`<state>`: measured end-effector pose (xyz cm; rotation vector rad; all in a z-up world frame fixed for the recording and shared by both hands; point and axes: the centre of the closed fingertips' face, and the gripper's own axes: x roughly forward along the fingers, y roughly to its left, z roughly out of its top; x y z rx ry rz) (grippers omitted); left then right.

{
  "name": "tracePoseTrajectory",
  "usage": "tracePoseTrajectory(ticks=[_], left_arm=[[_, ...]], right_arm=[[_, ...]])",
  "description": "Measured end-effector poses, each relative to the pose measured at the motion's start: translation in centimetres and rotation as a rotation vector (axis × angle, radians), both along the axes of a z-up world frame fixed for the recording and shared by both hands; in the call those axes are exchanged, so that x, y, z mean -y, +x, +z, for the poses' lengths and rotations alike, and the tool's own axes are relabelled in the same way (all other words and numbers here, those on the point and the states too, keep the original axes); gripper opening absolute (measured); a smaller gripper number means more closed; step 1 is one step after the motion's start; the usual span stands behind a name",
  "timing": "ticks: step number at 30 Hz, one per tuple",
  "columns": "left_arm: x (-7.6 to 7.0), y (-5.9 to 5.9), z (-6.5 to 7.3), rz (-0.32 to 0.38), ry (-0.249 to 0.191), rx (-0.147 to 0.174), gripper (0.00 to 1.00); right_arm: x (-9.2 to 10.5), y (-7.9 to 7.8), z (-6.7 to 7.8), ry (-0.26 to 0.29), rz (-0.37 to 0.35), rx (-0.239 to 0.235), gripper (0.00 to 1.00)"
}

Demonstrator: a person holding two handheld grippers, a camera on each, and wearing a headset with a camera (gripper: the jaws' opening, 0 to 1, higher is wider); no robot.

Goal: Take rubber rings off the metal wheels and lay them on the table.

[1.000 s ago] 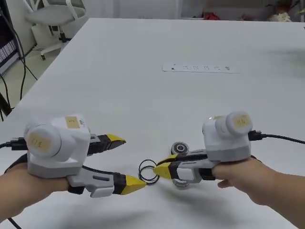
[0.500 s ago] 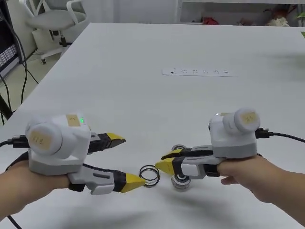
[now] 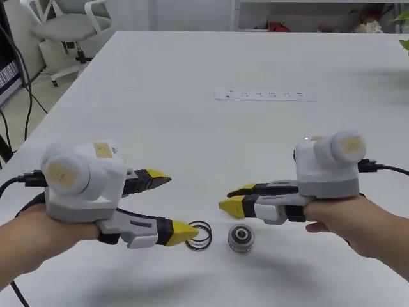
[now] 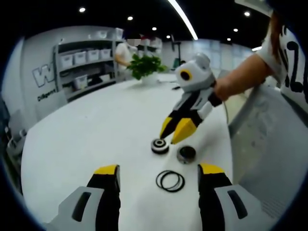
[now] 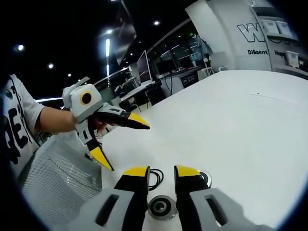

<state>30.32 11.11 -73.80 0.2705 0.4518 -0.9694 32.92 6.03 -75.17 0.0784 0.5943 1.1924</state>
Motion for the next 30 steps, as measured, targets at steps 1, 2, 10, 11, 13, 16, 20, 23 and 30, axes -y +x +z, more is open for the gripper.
tracePoseTrajectory(ticks=[1, 2, 10, 11, 13, 16, 20, 23, 30], left_arm=[[0.0, 0.1, 0.0, -0.001, 0.000, 0.000, 0.66], [0.1, 0.2, 0.0, -0.002, 0.001, 0.001, 0.66], [0.5, 1.3, -0.3, -0.003, -0.004, -0.003, 0.66], [0.6, 1.5, -0.4, -0.003, -0.004, -0.004, 0.66], [0.7, 1.6, -0.6, -0.005, -0.004, -0.006, 0.65], [1.0, 1.9, -0.9, -0.010, -0.003, -0.012, 0.65], [1.2, 2.5, -1.6, -0.014, 0.003, -0.023, 0.64], [1.4, 2.7, -2.1, -0.014, 0.006, -0.032, 0.63], [2.5, 3.1, -2.8, -0.031, 0.012, -0.037, 0.58]], right_arm=[[0.2, 0.2, 0.0, 0.000, -0.005, 0.003, 0.18], [0.5, 0.4, 0.1, -0.003, -0.011, 0.009, 0.18], [2.5, 1.7, -0.7, -0.033, -0.052, 0.033, 0.18], [2.7, 1.7, -0.8, -0.040, -0.055, 0.036, 0.18], [3.0, 1.8, -1.1, -0.051, -0.059, 0.039, 0.18], [3.4, 1.8, -1.6, -0.074, -0.057, 0.050, 0.18], [3.8, 1.9, -2.5, -0.106, -0.053, 0.065, 0.18], [4.1, 2.0, -3.1, -0.122, -0.051, 0.069, 0.17], [4.8, 2.1, -4.5, -0.153, -0.041, 0.066, 0.17]])
